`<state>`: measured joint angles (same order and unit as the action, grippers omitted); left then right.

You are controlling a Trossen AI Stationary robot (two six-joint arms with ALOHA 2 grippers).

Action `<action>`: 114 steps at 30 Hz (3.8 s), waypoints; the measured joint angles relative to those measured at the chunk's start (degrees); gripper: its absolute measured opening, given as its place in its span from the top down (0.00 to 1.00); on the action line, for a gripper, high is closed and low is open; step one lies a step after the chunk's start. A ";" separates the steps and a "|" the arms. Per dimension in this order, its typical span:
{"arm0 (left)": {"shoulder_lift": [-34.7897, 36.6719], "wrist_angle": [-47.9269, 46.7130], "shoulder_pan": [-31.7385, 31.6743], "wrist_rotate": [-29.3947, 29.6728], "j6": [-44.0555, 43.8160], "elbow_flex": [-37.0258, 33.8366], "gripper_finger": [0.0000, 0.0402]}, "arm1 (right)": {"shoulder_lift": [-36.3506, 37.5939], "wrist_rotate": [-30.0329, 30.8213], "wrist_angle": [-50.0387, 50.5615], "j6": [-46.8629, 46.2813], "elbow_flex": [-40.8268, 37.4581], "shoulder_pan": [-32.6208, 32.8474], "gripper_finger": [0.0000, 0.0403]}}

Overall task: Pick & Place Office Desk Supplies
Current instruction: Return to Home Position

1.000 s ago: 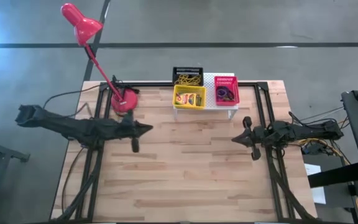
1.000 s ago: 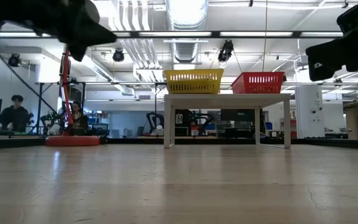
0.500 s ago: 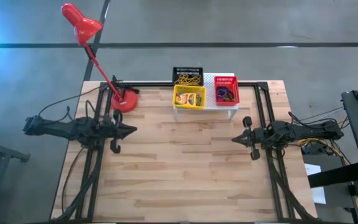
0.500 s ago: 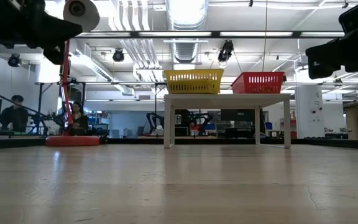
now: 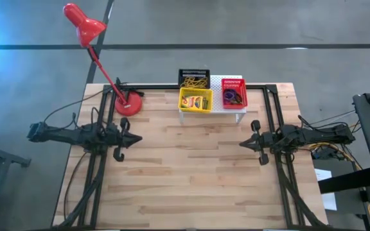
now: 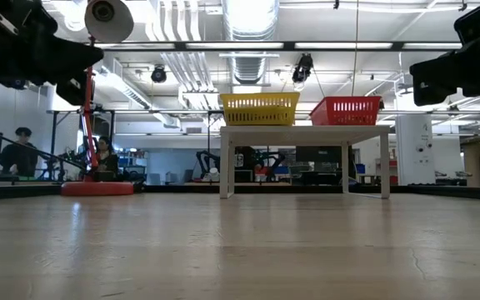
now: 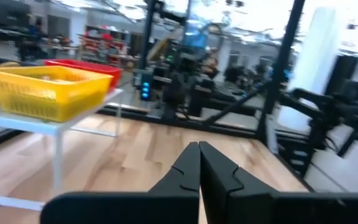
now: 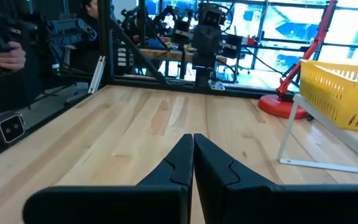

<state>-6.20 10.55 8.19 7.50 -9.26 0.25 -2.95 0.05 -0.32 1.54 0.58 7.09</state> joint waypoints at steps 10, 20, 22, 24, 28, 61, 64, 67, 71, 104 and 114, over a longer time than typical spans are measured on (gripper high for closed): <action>0.00 -3.29 -4.97 -9.41 5.66 -0.02 1.00 | -0.18 0.01 -0.01 0.00 0.02 0.01 0.98; -0.28 -9.82 -5.92 -5.78 6.01 0.09 1.00 | -0.18 0.00 0.03 0.05 0.02 0.02 0.98; -0.33 -9.84 -5.92 -5.76 6.01 0.09 1.00 | -0.18 0.03 0.00 0.12 0.02 0.02 0.98; -0.26 -9.84 -5.92 -5.76 6.01 0.09 1.00 | -0.18 0.02 0.01 0.02 0.02 0.01 0.98; -0.42 -9.93 -5.92 -5.74 6.01 0.09 1.00 | -0.18 0.02 0.01 0.06 0.02 0.00 0.98; 6.05 -9.69 -9.03 -7.10 5.88 -0.07 1.00 | -0.20 0.02 0.01 0.00 0.02 0.02 0.98; 6.05 -9.64 -9.03 -7.10 5.86 -0.07 1.00 | -0.20 0.02 0.01 0.12 0.02 0.02 0.98; 6.05 -9.58 -9.03 -7.08 5.86 -0.09 1.00 | -0.20 0.02 0.01 0.04 0.02 0.02 0.98; 6.05 -9.57 -9.03 -7.08 5.86 -0.09 1.00 | -0.19 0.02 0.01 0.03 0.02 0.01 0.98; 5.97 -9.53 -9.04 -7.07 5.70 -0.11 1.00 | 2.92 -0.04 0.02 0.58 0.02 0.76 0.98; 5.95 -9.53 -9.03 -7.07 5.86 -0.11 1.00 | 0.93 -0.02 0.11 0.09 0.02 0.76 0.98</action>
<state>-0.25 1.02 -0.84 0.43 -3.40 0.14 -2.02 0.03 -0.21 1.63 0.60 7.86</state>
